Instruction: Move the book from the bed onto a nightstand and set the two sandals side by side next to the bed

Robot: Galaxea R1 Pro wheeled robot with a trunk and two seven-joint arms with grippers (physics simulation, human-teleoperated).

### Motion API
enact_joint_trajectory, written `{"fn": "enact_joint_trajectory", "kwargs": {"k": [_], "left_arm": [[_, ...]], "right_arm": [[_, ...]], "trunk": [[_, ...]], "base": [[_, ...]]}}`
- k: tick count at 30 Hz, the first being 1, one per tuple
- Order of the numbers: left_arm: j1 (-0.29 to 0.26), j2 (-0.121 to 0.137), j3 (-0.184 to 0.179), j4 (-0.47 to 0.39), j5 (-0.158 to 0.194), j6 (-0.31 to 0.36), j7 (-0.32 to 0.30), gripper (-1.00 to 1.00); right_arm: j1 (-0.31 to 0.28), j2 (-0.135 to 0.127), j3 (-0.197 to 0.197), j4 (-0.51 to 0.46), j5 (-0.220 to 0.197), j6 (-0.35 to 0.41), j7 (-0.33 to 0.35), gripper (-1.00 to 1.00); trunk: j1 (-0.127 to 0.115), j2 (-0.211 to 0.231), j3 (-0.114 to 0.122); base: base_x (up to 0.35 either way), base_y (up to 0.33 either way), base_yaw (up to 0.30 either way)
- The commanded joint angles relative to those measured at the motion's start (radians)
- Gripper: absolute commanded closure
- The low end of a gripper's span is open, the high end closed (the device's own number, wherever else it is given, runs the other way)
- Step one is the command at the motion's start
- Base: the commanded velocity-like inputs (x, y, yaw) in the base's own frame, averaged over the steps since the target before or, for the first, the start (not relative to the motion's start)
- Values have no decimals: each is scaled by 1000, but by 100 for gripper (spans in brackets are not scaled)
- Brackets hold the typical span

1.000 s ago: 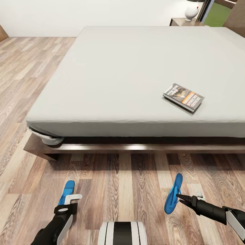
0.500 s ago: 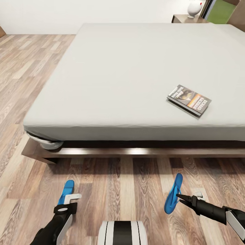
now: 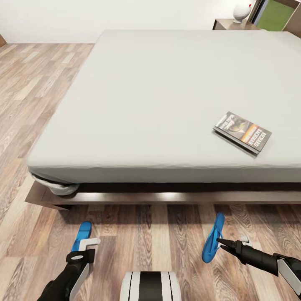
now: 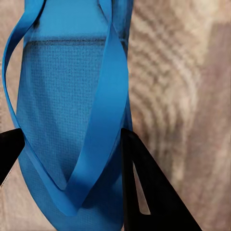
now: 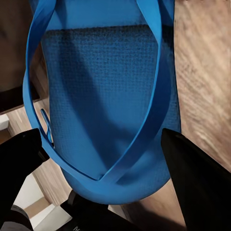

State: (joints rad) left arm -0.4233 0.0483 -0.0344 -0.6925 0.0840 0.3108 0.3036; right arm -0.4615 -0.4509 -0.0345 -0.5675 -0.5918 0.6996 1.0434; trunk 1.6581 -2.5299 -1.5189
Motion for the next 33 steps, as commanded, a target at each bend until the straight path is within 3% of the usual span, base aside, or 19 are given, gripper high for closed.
{"fn": "enact_joint_trajectory", "kwargs": {"k": [1,17,30,33], "left_arm": [[0,1,-4,-2,7,5,8,100],[0,-1,-5,-1,7,8,11,100],[0,-2,-5,-1,7,8,12,100],[0,-2,-6,-1,7,8,12,100]], "right_arm": [[0,0,-1,0,-3,6,1,100],[0,0,-1,3,-5,6,1,100],[0,0,-1,3,-5,6,1,100],[0,0,-1,3,-5,6,1,100]], "trunk": [[0,0,-1],[0,0,-1],[6,-3,-51],[6,-3,-51]], "base": [[65,69,0],[6,7,0],[0,0,0],[0,0,0]]}}
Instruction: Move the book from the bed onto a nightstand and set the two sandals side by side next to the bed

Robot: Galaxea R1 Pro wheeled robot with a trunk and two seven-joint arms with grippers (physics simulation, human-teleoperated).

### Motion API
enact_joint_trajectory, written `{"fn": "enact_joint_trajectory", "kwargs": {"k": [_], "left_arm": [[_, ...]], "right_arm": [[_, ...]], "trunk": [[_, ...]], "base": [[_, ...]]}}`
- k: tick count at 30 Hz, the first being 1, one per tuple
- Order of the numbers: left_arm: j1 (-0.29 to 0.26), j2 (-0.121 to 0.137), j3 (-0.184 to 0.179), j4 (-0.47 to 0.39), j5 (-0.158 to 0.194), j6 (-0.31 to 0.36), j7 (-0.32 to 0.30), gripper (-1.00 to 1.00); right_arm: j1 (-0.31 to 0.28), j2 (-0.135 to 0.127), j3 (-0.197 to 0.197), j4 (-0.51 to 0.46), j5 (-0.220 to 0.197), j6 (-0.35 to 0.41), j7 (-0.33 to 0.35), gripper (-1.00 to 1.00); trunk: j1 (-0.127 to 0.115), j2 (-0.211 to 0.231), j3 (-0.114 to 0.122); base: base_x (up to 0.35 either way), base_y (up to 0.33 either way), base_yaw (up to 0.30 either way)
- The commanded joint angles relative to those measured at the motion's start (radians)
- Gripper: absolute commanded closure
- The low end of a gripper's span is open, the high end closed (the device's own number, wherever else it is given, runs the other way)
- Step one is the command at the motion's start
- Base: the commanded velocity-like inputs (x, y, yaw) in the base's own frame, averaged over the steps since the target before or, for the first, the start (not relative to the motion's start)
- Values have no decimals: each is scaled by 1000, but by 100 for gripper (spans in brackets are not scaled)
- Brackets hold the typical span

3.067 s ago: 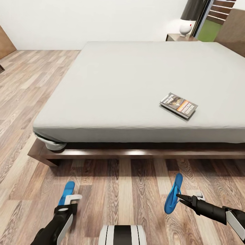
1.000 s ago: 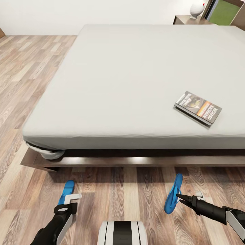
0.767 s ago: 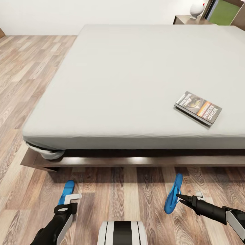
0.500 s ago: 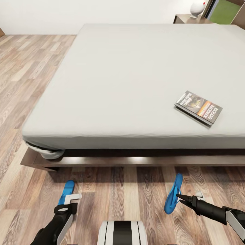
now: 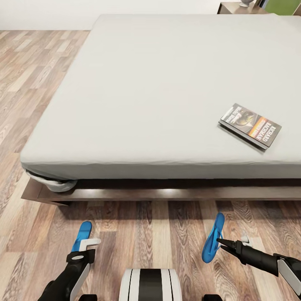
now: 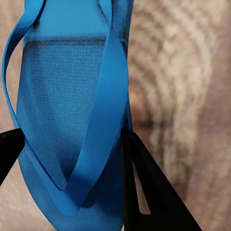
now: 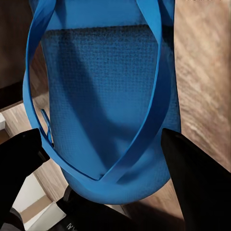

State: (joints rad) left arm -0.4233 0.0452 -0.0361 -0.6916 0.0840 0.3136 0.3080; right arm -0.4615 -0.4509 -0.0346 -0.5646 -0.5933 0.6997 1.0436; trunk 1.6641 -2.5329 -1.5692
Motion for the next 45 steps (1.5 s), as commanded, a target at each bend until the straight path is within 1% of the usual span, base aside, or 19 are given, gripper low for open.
{"fn": "enact_joint_trajectory", "kwargs": {"k": [1,8,18,30,36,45], "left_arm": [[0,1,-4,-2,7,5,8,100],[0,1,-4,-2,7,5,8,100],[0,1,-4,-2,7,6,8,100],[0,1,-3,-3,7,0,6,100],[0,1,-2,-2,7,-56,5,100],[0,2,1,-2,9,-68,5,100]], "right_arm": [[0,0,-1,0,-3,6,1,100],[0,0,-1,0,-3,6,1,100],[0,0,-1,0,-3,6,1,100],[0,0,-1,0,-3,6,1,100],[0,0,-1,0,-3,6,1,100],[0,0,-1,0,-3,6,0,100]], "trunk": [[0,0,-1],[0,0,-1],[4,-3,-39],[4,-3,-39],[4,-3,-39],[4,-3,-39]], "base": [[0,0,0],[0,0,0],[0,0,0],[0,0,0],[0,0,0],[0,0,0]]}}
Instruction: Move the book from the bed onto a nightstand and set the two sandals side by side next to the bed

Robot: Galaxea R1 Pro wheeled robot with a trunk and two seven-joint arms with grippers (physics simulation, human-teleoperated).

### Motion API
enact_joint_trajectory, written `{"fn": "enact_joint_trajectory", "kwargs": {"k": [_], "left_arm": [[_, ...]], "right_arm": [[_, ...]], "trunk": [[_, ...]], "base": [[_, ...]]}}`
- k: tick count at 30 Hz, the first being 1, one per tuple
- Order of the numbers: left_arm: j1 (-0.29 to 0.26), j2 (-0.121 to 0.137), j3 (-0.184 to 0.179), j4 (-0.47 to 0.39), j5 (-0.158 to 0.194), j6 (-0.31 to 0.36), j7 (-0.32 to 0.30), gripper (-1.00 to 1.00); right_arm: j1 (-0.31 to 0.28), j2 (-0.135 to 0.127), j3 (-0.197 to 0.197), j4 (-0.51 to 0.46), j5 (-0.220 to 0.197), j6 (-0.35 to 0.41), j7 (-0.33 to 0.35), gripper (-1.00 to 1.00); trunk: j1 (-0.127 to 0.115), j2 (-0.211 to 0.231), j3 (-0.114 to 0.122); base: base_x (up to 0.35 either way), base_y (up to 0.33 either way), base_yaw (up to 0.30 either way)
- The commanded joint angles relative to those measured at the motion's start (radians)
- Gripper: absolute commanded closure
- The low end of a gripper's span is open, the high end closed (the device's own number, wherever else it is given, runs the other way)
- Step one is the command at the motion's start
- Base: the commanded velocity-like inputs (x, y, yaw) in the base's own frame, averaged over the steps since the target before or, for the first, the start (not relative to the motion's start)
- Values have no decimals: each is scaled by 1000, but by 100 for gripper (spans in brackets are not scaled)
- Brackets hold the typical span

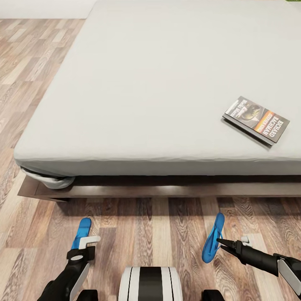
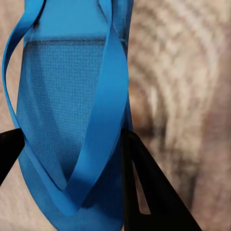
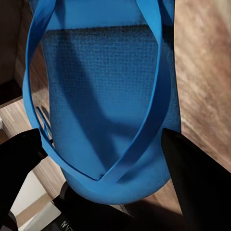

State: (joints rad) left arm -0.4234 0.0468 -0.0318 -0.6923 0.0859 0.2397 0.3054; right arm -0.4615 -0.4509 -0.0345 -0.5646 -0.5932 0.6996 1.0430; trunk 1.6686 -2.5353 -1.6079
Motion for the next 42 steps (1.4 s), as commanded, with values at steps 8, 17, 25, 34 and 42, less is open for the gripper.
{"fn": "enact_joint_trajectory", "kwargs": {"k": [8,17,25,34,42], "left_arm": [[0,1,-3,1,9,5,6,100],[0,1,-3,3,9,-5,6,100],[0,1,-3,3,9,-6,6,100],[0,1,-3,2,9,-6,6,100],[0,1,-3,2,9,-5,6,100]], "right_arm": [[0,0,-1,0,-3,6,1,100],[0,0,-1,0,-3,6,1,100],[0,0,-1,0,-3,6,2,100],[0,0,-1,0,-3,6,1,100],[0,0,-1,0,-3,6,1,100]], "trunk": [[0,0,-1],[0,0,-1],[1,-1,-12],[2,-1,-20],[3,-2,-31]], "base": [[0,0,0],[0,0,0],[0,0,0],[0,0,0],[0,0,0]]}}
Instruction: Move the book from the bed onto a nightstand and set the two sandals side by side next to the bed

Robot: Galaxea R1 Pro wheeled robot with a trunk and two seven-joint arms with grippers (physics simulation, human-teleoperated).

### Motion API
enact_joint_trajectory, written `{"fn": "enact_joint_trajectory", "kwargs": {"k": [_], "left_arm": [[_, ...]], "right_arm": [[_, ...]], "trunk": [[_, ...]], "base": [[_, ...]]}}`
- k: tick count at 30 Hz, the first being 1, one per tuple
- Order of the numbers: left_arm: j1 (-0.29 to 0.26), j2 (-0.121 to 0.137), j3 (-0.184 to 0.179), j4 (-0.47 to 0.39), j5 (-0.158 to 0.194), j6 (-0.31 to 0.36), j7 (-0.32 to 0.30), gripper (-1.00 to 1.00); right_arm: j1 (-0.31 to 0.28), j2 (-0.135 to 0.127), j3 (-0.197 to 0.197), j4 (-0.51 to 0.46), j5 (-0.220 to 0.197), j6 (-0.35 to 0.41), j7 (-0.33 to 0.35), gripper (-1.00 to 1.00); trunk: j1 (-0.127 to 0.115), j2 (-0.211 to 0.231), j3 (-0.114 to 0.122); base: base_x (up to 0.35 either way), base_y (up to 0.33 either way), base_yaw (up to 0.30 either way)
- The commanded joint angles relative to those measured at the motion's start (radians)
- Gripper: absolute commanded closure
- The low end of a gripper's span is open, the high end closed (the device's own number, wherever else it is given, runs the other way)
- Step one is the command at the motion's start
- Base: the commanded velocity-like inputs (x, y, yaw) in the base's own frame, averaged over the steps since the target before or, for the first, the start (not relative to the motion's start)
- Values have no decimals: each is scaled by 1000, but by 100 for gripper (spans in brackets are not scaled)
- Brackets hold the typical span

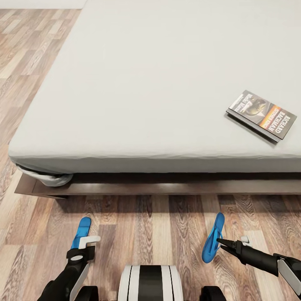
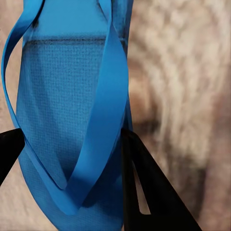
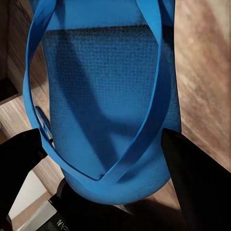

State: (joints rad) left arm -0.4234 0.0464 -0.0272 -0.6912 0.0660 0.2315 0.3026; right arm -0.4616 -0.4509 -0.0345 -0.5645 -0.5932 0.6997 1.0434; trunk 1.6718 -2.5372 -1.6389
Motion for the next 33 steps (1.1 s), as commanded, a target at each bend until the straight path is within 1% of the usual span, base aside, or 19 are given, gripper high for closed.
{"fn": "enact_joint_trajectory", "kwargs": {"k": [1,33], "left_arm": [[0,1,-8,1,29,3,9,100],[0,1,-8,1,29,5,9,100]], "right_arm": [[0,0,-1,0,-3,6,1,100],[0,0,-1,0,-4,6,1,100]], "trunk": [[0,0,0],[0,0,3]], "base": [[0,0,0],[0,0,0]]}}
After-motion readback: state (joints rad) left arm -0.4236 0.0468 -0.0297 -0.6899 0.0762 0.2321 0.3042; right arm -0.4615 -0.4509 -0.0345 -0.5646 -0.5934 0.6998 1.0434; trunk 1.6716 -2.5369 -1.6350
